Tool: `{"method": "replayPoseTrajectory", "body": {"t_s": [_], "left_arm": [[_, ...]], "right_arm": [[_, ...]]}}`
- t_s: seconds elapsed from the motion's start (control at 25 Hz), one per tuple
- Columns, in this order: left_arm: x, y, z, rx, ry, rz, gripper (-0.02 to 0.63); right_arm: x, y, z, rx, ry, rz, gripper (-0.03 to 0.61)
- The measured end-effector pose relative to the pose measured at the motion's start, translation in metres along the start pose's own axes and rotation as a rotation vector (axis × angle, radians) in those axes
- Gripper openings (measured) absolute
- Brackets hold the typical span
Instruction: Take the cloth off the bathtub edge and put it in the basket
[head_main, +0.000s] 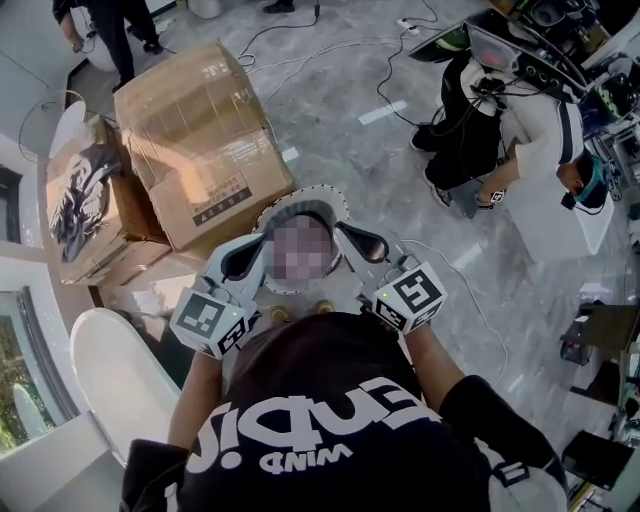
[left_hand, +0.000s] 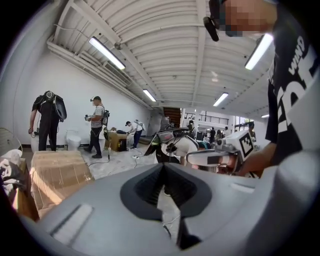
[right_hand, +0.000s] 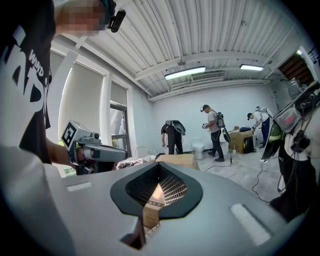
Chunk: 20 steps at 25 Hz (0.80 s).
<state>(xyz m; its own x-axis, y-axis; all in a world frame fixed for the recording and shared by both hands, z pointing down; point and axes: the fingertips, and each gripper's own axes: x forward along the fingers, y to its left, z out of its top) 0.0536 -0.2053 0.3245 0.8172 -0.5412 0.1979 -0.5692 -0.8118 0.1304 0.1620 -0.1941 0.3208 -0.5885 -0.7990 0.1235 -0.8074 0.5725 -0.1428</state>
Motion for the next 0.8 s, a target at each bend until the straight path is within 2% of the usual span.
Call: {"method": "replayPoseTrajectory", "body": {"t_s": [0.36,0.8], "left_arm": [[-0.004,0.004,0.01,0.0,-0.023,0.011,-0.003],[-0.019,0.002,0.0,-0.017,-0.007,0.029,-0.003]], "right_arm": [[-0.011,0.0,0.016,-0.015,-0.026,-0.001,0.009],[-0.016,0.014,0.013,-0.019,-0.029,0.011,0.009]]}}
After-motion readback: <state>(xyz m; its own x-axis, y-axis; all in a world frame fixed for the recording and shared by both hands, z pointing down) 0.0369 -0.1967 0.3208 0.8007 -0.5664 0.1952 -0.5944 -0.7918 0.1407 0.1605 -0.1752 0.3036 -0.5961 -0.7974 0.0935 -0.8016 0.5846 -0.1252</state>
